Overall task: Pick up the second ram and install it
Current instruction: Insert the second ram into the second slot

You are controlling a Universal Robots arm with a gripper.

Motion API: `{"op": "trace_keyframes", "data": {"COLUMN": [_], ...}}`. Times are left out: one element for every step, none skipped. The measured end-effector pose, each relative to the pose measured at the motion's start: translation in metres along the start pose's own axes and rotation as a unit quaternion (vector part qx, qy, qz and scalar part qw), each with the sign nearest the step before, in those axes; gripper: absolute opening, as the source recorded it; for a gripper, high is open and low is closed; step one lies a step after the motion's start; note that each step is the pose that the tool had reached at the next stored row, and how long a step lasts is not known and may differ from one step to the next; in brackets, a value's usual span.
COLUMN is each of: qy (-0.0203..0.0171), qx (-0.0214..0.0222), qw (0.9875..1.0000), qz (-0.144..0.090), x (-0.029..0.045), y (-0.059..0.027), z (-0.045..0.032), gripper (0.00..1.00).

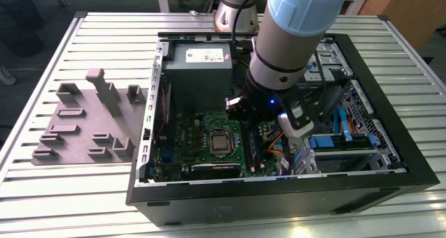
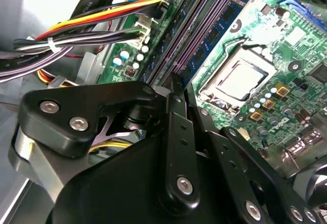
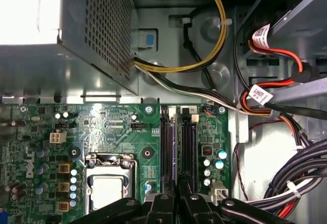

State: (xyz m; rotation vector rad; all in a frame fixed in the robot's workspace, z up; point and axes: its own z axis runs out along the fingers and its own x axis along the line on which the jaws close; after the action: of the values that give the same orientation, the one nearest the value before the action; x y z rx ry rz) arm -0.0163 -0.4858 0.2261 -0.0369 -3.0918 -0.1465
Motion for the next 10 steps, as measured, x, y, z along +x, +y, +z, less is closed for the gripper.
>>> {"op": "trace_keyframes", "data": {"qy": [0.0,0.0,0.0,0.0,0.0,0.0,0.0001,0.0001,0.0001,0.0001], "qx": [0.0001,0.0,-0.0001,-0.0001,0.0,0.0,0.0,0.0001,0.0,0.0], "qw": [1.0,1.0,1.0,1.0,1.0,1.0,1.0,1.0,1.0,1.0], "qz": [0.0,0.0,0.0,0.0,0.0,0.0,0.0,0.0,0.0,0.0], "x": [0.0001,0.0002,0.0002,0.0002,0.0001,0.0,0.0,0.0001,0.0001,0.0002], "y": [-0.0005,-0.0009,-0.0012,-0.0013,-0.0014,-0.0015,-0.0016,-0.0018,-0.0021,-0.0024], "z": [0.0004,0.0009,0.0015,0.002,0.0027,0.0035,0.004,0.0044,0.0048,0.0053], "gripper": [0.14,0.14,0.14,0.14,0.14,0.14,0.14,0.14,0.14,0.14]}}
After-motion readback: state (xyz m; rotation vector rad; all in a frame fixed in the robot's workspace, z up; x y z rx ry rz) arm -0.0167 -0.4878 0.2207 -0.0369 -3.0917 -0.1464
